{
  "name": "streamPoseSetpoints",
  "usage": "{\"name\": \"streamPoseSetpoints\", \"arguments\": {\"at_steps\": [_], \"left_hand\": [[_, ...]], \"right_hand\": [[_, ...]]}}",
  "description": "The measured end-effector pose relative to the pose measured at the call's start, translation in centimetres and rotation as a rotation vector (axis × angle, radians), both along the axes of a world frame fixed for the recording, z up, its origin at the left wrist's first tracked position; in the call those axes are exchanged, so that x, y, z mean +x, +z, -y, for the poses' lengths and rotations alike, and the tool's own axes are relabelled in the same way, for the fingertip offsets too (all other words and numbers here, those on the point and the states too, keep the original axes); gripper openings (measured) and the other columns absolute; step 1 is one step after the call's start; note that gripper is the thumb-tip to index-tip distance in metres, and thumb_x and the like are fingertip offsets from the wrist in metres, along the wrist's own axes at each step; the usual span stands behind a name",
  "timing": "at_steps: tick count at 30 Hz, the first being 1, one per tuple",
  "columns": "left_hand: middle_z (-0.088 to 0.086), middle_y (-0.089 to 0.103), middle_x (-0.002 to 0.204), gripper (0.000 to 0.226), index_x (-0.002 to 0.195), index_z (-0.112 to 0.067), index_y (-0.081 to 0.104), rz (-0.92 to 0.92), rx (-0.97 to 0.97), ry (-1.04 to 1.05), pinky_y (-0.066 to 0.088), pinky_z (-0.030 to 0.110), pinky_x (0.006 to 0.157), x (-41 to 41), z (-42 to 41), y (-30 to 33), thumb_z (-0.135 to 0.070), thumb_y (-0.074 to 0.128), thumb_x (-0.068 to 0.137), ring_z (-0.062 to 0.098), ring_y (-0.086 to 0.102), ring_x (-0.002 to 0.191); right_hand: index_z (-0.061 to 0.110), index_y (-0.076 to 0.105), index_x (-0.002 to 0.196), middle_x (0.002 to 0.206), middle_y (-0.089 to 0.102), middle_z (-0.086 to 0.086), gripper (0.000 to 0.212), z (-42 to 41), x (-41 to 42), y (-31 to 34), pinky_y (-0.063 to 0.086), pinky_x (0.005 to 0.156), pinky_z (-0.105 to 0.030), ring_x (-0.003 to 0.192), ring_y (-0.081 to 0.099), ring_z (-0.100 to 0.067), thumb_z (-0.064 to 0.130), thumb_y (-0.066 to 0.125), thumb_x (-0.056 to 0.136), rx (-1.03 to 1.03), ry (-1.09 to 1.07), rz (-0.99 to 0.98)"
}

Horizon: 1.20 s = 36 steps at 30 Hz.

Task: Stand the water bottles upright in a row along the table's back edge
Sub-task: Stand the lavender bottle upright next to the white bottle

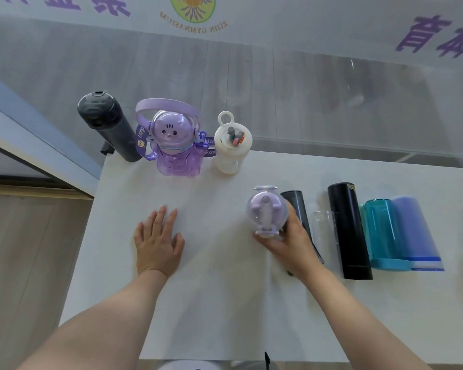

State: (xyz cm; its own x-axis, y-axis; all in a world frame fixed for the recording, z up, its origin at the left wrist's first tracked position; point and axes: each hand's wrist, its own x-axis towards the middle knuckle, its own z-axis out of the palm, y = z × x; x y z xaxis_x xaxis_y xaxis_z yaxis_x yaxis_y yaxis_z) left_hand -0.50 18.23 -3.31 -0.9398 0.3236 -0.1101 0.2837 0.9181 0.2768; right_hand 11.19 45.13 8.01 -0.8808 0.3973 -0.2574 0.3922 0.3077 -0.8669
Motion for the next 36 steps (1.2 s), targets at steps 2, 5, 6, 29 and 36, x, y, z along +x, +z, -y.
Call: {"name": "streamPoseSetpoints", "arguments": {"at_steps": [2,5,6,29,36], "left_hand": [[0.001,0.034,0.154,0.063,0.144,-0.028,0.038,-0.002,0.002,0.001,0.014,0.048,0.115,0.0,0.0,0.0,-0.042,0.031,0.083,0.022,0.027,0.142],[0.001,0.034,0.155,0.063,0.144,-0.029,0.038,0.000,0.005,0.003,0.013,0.047,0.115,0.0,-0.1,0.0,-0.041,0.032,0.083,0.022,0.028,0.142],[0.001,0.034,0.155,0.063,0.144,-0.029,0.038,0.000,0.002,0.004,0.013,0.047,0.115,0.0,-0.1,0.0,-0.041,0.032,0.083,0.022,0.027,0.142],[0.002,0.038,0.152,0.061,0.142,-0.025,0.043,-0.010,-0.002,-0.005,0.018,0.049,0.113,-0.2,-0.2,0.1,-0.039,0.035,0.083,0.020,0.028,0.140],[0.003,0.038,0.152,0.061,0.142,-0.025,0.042,-0.013,0.004,-0.007,0.017,0.048,0.113,-0.1,-0.2,0.2,-0.039,0.036,0.083,0.020,0.028,0.140]], "right_hand": [[0.016,0.050,0.101,0.080,0.060,0.026,0.032,-0.3,0.1,-0.7,0.040,0.065,-0.004,0.072,0.056,0.008,0.012,0.075,0.081,-0.051,-0.013,0.026],[0.013,0.045,0.091,0.075,0.055,0.024,0.032,0.1,0.2,-1.6,0.037,0.065,-0.005,0.070,0.053,0.006,0.022,0.075,0.083,-0.018,-0.034,0.041],[0.011,0.047,0.092,0.082,0.055,0.021,0.034,0.4,0.1,-1.6,0.037,0.070,-0.006,0.075,0.055,0.005,0.025,0.076,0.082,-0.017,-0.070,0.026],[0.018,0.036,0.126,0.110,0.060,0.012,0.074,-3.4,-9.3,-1.7,0.051,0.073,-0.013,0.088,0.065,0.003,0.017,0.085,0.071,-0.007,-0.344,-0.154],[0.032,0.035,0.126,0.125,0.058,0.006,0.078,-5.9,-12.3,-1.6,0.053,0.092,-0.041,0.109,0.062,-0.014,0.037,0.084,0.066,0.033,-0.281,-0.144]]}}
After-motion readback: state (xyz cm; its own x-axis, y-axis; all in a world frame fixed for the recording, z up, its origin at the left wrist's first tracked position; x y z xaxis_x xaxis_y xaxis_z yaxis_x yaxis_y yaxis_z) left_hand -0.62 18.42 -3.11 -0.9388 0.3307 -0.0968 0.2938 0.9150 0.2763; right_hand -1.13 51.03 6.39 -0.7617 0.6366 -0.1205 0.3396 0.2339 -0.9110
